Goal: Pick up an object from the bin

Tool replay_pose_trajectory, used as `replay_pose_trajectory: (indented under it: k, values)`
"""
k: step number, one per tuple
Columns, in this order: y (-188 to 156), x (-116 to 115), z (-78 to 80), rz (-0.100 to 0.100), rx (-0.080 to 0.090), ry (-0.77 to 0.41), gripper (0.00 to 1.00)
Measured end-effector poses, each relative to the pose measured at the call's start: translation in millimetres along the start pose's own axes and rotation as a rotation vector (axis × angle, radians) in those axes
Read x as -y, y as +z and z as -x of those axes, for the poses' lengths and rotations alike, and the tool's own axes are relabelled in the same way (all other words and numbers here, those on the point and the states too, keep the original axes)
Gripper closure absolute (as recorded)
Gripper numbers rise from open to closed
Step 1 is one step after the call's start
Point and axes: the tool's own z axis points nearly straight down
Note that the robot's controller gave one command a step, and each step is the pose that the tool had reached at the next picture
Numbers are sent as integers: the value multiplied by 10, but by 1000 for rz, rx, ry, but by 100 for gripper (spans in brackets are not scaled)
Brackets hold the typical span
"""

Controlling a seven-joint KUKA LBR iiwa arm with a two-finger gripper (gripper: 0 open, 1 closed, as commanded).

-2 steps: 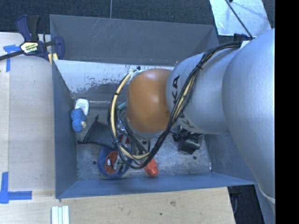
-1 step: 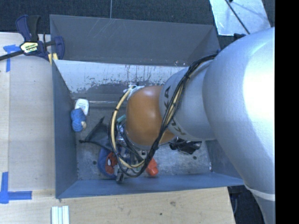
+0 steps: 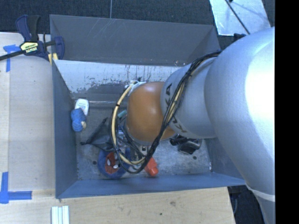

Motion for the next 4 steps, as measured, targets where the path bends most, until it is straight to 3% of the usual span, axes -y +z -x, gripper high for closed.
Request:
replay_pose_trajectory:
  k: [1,2,4]
  values:
    - [-697,20,235,-5,-22,-38,100]
    - [-531,-107,45,-11,-34,151,100]
    - [-1428,-187,272,-7,-25,148,100]
